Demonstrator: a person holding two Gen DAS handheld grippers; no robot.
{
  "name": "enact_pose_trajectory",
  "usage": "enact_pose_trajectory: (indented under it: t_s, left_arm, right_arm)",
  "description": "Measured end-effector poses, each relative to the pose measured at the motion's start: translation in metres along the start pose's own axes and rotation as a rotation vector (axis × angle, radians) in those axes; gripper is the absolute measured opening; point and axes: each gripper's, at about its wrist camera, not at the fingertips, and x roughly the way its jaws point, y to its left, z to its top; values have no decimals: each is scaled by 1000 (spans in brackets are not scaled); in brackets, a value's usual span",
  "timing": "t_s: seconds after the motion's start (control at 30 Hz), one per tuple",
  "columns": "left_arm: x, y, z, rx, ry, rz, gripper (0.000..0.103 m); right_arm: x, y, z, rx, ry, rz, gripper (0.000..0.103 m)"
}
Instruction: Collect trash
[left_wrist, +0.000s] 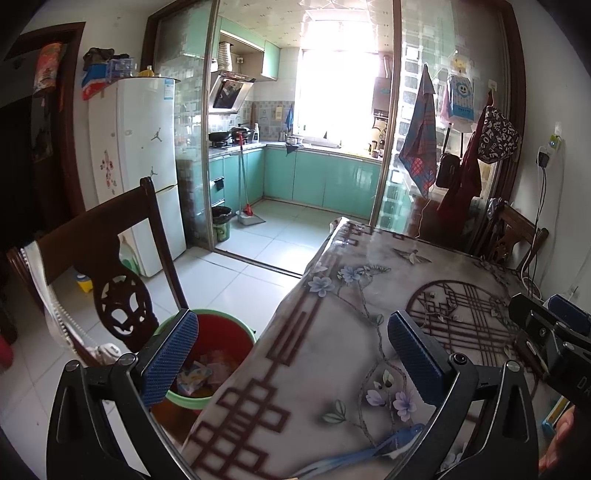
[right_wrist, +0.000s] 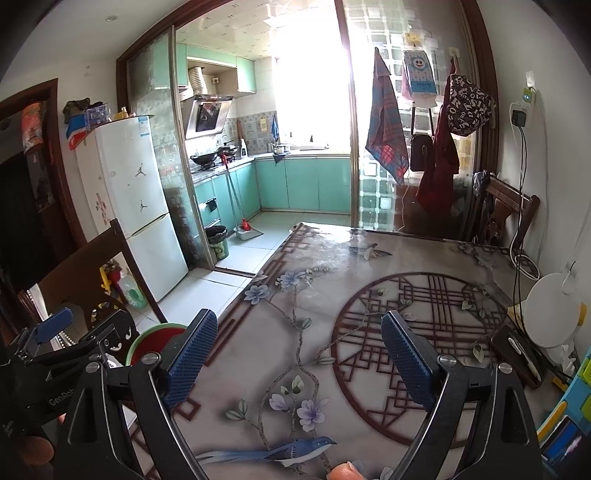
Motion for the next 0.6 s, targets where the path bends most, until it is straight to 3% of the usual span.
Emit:
enact_pose_trajectory:
  t_s: [0.6]
  left_arm:
    - [5,-1,1,7,20,-21,103]
  right_arm:
    - [3,-1,0,3,4,-10,91]
